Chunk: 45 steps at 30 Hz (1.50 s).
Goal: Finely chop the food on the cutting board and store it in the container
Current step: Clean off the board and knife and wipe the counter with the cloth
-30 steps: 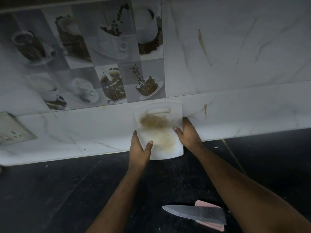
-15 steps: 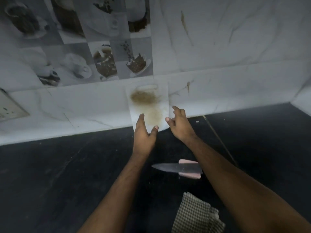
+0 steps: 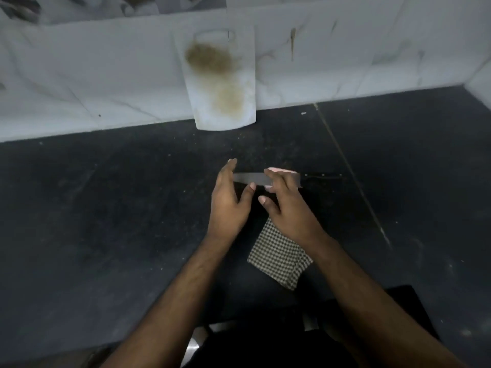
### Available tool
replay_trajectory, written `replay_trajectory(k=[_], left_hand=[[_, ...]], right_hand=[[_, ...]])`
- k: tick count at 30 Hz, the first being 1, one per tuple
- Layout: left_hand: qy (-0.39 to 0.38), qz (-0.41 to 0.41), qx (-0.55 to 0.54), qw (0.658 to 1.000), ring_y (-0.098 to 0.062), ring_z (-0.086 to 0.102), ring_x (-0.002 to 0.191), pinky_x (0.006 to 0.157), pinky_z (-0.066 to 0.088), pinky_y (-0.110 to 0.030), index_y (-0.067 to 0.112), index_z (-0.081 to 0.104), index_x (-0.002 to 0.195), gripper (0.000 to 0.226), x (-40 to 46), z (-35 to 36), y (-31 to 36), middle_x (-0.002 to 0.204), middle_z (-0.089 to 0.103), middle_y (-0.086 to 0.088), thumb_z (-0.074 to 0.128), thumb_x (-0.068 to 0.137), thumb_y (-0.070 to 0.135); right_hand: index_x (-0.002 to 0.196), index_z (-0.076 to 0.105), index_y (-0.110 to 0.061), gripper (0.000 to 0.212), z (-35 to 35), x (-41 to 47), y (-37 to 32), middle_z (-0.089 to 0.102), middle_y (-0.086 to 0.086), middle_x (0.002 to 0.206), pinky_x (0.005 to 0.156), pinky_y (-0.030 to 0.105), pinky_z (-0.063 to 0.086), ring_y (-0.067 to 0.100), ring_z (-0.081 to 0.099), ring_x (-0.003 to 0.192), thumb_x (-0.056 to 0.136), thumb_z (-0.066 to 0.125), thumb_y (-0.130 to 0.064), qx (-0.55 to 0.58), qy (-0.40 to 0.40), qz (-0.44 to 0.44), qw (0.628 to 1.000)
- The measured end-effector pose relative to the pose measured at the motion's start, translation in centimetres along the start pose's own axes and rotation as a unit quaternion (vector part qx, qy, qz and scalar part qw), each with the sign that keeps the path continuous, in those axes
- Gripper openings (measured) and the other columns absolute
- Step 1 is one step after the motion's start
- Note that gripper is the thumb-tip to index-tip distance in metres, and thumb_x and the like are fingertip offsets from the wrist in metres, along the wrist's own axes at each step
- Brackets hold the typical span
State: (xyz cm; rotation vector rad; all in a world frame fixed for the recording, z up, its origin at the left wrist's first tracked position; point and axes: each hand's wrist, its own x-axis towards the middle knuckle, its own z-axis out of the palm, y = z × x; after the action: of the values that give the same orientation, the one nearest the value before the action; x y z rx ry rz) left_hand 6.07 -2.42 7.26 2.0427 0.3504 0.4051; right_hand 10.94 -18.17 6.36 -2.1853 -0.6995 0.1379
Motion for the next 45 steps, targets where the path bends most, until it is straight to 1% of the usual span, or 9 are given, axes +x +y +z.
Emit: replay_trajectory(k=[4, 8, 12, 18, 23, 26, 32, 39, 45], left_hand=[[0.011, -0.028, 0.02, 0.999, -0.007, 0.058, 0.118, 0.103, 0.047, -0.021, 0.012, 0.059, 0.136, 0.042, -3.8, 1.8, 0.0, 0.129, 0.058, 0.0, 0.07, 0.095, 0.016], [-0.008, -0.151, 0.078, 0.985, -0.015, 0.06, 0.113, 0.104, 0.049, -0.031, 0.013, 0.064, 0.128, 0.035, -7.4, 3.4, -1.1, 0.125, 0.056, -0.003, 0.071, 0.095, 0.024], [-0.034, -0.255, 0.169, 0.951, -0.028, 0.052, 0.125, 0.108, 0.045, -0.041, 0.013, 0.058, 0.137, 0.052, -10.6, 5.0, -2.2, 0.134, 0.05, -0.011, 0.071, 0.094, 0.04], [-0.037, -0.305, 0.241, 0.921, -0.031, 0.045, 0.128, 0.106, 0.036, -0.045, 0.02, 0.066, 0.123, 0.044, -11.8, 6.1, -1.7, 0.131, 0.053, -0.01, 0.068, 0.093, 0.052], [0.034, -0.281, -0.061, 0.957, -0.012, 0.061, 0.08, 0.071, 0.048, -0.03, 0.017, 0.06, 0.094, 0.019, -11.5, 6.4, -0.9, 0.082, 0.064, 0.004, 0.068, 0.098, 0.034], [0.021, -0.321, -0.325, 0.889, -0.013, 0.066, 0.077, 0.068, 0.058, -0.036, 0.009, 0.058, 0.1, 0.015, -11.4, 7.1, 0.7, 0.083, 0.067, -0.002, 0.062, 0.103, 0.023], [-0.068, -0.327, -0.47, 0.817, -0.015, 0.071, 0.085, 0.079, 0.062, -0.032, 0.003, 0.063, 0.113, 0.026, -10.0, 8.6, 3.0, 0.093, 0.075, -0.006, 0.052, 0.107, 0.027], [-0.054, -0.271, -0.254, 0.927, -0.013, 0.067, 0.083, 0.067, 0.05, -0.026, 0.012, 0.069, 0.104, 0.019, -7.0, 11.7, 3.6, 0.095, 0.074, -0.005, 0.058, 0.105, 0.028], [0.015, -0.102, 0.01, 0.995, -0.013, 0.064, 0.086, 0.087, 0.053, -0.027, 0.014, 0.068, 0.104, 0.012, -5.7, 12.4, 1.2, 0.1, 0.066, -0.004, 0.072, 0.093, 0.013]], right_hand=[[0.148, 0.045, -0.015, 0.05, -0.9, -3.2, 2.3, 0.04, -0.002, 0.145, 0.1, 0.032, 0.051, 0.013, 0.056, 0.119, 0.101, 0.058, -0.027, -0.005, -0.034, 0.019, 0.999], [0.132, 0.064, -0.016, 0.034, -2.9, -6.0, 5.8, 0.058, -0.008, 0.128, 0.101, 0.038, 0.049, 0.008, 0.058, 0.115, 0.1, 0.06, -0.027, -0.023, -0.096, 0.005, 0.995], [0.15, 0.044, -0.032, 0.071, -3.8, -8.0, 7.5, 0.033, -0.013, 0.158, 0.118, 0.041, 0.028, 0.01, 0.029, 0.144, 0.087, 0.068, -0.054, -0.116, -0.295, -0.04, 0.948], [0.156, 0.022, -0.043, 0.1, -3.3, -9.4, 7.7, 0.006, -0.014, 0.166, 0.115, 0.046, 0.022, 0.018, 0.009, 0.148, 0.073, 0.074, -0.063, -0.242, -0.314, -0.122, 0.91], [0.159, 0.01, -0.036, 0.106, -2.3, -9.9, 7.0, 0.003, -0.011, 0.166, 0.114, 0.045, 0.025, 0.017, 0.011, 0.146, 0.077, 0.07, -0.064, -0.251, -0.266, -0.128, 0.922], [0.15, 0.035, -0.025, 0.089, -2.5, -10.1, 6.9, 0.032, -0.007, 0.156, 0.111, 0.039, 0.03, 0.014, 0.027, 0.142, 0.077, 0.077, -0.053, -0.161, -0.154, -0.117, 0.968], [0.125, 0.057, -0.019, 0.054, -6.0, -9.9, 7.2, 0.062, -0.003, 0.125, 0.104, 0.032, 0.042, 0.016, 0.057, 0.117, 0.075, 0.077, -0.009, -0.121, -0.054, -0.096, 0.987], [0.138, 0.05, -0.015, 0.068, -12.2, -9.9, 8.6, 0.057, 0.005, 0.129, 0.087, 0.037, 0.049, 0.023, 0.053, 0.113, 0.075, 0.07, 0.005, -0.196, 0.11, 0.031, 0.974], [0.142, 0.044, -0.015, 0.059, -10.5, -8.8, 10.2, 0.048, 0.011, 0.129, 0.089, 0.044, 0.052, 0.032, 0.056, 0.112, 0.091, 0.071, -0.024, -0.275, -0.057, 0.116, 0.953]])
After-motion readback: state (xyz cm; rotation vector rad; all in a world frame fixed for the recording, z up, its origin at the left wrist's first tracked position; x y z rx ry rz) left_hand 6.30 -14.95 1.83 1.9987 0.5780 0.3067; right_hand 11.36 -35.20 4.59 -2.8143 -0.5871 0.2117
